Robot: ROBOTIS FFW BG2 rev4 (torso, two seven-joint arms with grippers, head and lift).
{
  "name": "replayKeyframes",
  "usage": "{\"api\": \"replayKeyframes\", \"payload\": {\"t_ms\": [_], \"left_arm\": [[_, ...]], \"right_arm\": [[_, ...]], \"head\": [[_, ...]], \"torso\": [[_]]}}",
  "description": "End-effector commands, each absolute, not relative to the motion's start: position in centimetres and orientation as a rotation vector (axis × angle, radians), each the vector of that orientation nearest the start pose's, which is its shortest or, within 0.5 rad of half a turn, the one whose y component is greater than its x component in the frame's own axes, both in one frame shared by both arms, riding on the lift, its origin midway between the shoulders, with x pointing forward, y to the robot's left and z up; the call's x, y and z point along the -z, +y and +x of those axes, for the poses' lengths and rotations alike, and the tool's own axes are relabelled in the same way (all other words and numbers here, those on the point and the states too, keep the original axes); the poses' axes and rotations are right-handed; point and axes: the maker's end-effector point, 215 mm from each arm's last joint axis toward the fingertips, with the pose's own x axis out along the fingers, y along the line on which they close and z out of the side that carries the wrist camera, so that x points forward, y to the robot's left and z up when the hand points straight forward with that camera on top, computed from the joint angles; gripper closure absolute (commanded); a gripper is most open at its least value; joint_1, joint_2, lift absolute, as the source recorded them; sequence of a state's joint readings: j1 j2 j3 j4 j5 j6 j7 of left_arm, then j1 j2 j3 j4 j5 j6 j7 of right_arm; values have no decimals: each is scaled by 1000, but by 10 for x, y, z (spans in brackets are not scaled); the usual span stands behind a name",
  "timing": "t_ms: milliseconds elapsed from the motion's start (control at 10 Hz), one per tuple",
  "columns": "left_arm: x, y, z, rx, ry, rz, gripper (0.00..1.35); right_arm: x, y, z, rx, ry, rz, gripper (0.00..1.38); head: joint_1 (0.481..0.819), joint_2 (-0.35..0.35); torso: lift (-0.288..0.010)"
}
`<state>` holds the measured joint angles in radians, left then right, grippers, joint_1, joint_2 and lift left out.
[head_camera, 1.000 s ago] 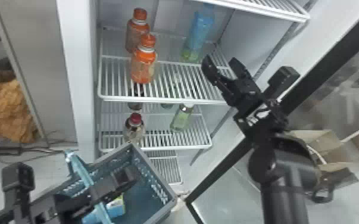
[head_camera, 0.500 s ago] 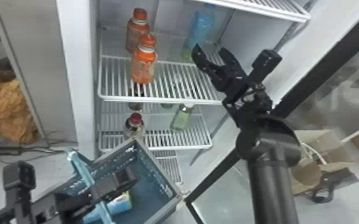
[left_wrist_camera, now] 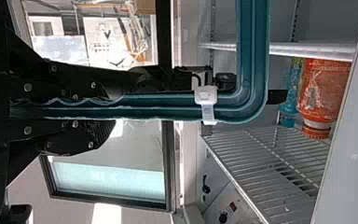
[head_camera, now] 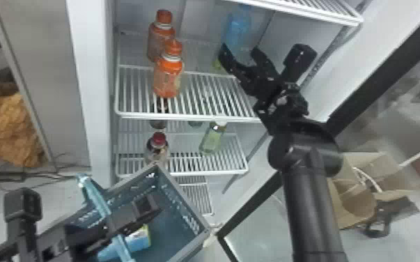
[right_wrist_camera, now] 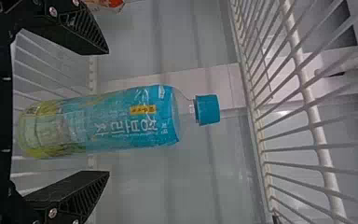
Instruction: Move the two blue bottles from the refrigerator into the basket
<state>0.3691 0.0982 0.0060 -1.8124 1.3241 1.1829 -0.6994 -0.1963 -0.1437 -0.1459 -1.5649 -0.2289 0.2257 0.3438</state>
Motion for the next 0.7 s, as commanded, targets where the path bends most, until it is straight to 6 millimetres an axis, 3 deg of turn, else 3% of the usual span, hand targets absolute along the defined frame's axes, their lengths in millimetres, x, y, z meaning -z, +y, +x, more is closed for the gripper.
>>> {"api": "replayKeyframes", "payload": {"t_ms": [0,400,600], "left_arm": [[328,-12,273,1203,732,-1535,1202],[330,-11,272,1201,740,-1533,1202],[329,-11,273,1203,738,-1531,1202]], "right_arm": [[263,-279,657,-218,-9,96,130],[281,-287,675,-188,39,81,128],[278,-285,683,-191,43,72,159]], "head": [[695,-346],[695,-338],[695,-337]], "torso": [[-10],[-10],[-10]]}}
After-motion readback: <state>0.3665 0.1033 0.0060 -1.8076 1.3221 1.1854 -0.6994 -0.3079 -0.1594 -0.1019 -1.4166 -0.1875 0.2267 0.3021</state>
